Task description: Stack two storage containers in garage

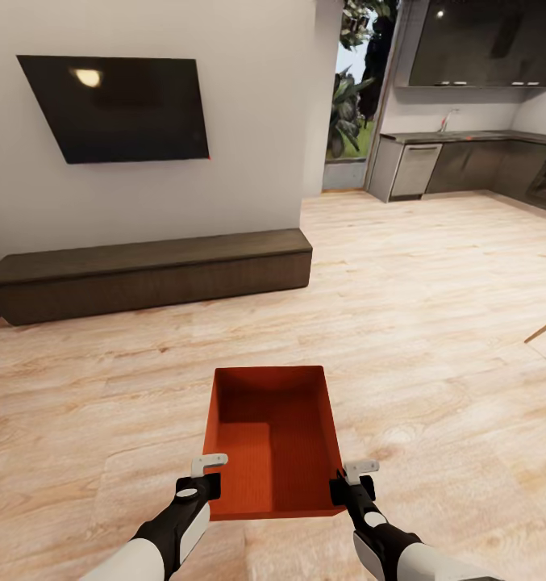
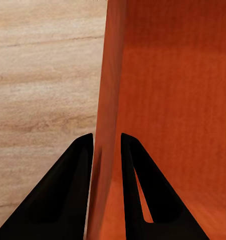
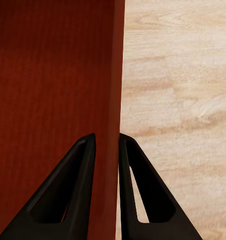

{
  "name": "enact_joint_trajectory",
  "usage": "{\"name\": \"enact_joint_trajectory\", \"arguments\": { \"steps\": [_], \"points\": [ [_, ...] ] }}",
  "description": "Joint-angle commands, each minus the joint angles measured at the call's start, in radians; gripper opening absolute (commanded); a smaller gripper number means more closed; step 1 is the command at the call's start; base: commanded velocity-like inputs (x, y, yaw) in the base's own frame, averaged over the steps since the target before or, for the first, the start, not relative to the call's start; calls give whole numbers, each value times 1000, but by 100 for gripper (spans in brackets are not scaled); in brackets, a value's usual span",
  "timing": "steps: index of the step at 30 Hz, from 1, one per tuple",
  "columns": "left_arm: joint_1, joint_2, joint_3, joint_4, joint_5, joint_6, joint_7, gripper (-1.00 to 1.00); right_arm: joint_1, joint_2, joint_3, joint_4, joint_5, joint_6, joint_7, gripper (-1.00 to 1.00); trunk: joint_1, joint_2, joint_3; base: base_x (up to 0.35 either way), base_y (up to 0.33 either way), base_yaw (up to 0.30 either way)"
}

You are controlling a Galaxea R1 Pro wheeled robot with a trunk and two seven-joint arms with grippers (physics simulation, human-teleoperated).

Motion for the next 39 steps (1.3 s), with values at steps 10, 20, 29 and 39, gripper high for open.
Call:
{"name": "enact_joint_trajectory", "arguments": {
  "steps": [10, 20, 29, 39],
  "points": [
    [0, 6, 10, -2, -4, 6, 15, -100, -2, 0, -30, 0, -10, -5, -22, -100, 4, -7, 12, 0, 0, 0],
    [0, 6, 10, -2, -4, 6, 15, -100, -1, 0, -30, 0, -10, -5, -22, -100, 42, -77, -3, 0, 0, 0],
    [0, 6, 10, -2, -4, 6, 15, -100, -1, 0, -30, 0, -10, -5, -22, -100, 46, -84, 8, 0, 0, 0],
    [0, 6, 10, -2, -4, 6, 15, -100, -1, 0, -30, 0, -10, -5, -22, -100, 46, -84, 24, 0, 0, 0]
  ]
}}
